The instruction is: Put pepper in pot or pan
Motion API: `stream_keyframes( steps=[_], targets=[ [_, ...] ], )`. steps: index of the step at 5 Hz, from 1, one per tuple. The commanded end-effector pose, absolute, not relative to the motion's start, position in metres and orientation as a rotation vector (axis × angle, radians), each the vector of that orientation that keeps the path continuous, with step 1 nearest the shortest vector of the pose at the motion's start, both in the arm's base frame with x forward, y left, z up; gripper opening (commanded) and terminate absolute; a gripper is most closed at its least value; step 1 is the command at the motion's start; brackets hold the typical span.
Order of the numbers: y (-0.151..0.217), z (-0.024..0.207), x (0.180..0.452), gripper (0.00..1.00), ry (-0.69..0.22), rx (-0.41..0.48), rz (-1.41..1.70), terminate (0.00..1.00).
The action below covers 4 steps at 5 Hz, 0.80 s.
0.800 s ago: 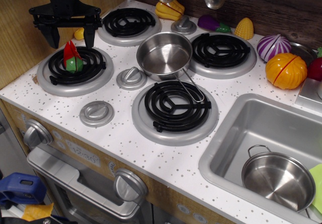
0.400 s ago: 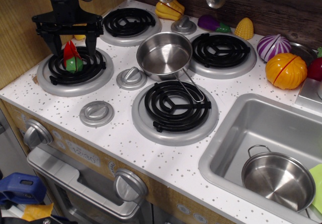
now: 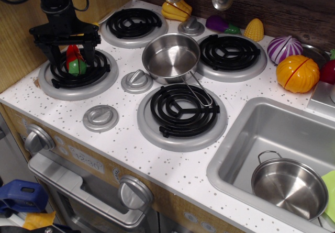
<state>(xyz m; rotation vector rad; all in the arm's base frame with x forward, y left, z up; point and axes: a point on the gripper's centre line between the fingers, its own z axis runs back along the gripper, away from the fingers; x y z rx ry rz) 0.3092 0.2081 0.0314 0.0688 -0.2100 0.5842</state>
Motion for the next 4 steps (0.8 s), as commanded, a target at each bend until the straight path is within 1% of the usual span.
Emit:
stream_keyframes(
  steps=[1,2,3,4],
  targets=[
    [0.224,0.029,0.307,1.0,-0.241,0.047,0.615,0.0],
    [0.22,0.033,0.308,0.0,-0.272,0.064,0.623,0.0],
    [0.209,0.053,0.317,0.0,-0.289,0.074,0.597,0.0],
    [0.181,0.058,0.326,0.0,-0.364,0.05,0.566,0.0]
  ],
)
